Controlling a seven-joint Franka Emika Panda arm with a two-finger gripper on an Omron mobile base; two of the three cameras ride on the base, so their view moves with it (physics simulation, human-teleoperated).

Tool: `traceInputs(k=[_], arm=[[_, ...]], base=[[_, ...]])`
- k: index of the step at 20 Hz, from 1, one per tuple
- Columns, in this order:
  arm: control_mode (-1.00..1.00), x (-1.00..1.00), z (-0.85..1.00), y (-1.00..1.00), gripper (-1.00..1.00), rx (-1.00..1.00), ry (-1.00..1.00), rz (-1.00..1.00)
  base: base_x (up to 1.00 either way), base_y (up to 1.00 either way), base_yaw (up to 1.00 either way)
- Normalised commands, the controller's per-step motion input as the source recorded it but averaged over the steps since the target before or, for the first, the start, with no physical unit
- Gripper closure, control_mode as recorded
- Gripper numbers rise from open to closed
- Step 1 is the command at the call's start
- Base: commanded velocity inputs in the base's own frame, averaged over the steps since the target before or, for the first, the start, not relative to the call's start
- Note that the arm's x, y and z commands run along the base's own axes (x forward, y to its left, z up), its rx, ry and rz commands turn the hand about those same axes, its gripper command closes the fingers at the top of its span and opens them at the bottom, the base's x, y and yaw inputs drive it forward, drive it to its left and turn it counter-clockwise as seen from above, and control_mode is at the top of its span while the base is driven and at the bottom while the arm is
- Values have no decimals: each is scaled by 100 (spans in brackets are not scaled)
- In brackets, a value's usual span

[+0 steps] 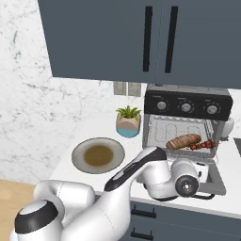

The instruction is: Pick up the kebab skewer and baguette bread, and place them inside the toaster oven. Close the toaster oven door and start by setting the timer.

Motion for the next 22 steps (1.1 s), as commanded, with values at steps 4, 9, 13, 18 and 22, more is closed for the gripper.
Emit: traceInputs(k=[4,9,13,18,22], arm=[[-100,19,-6,0,-100,0,-2,0],[-100,22,0,0,-100,0,0,0],[-100,14,-1,0,-100,0,0,0],[-100,5,-4,0,-100,0,0,1],[-100,-7,0,0,-100,0,0,2]], base=[[0,0,0],[0,0,0],[0,0,0],[0,0,0],[0,0,0]])
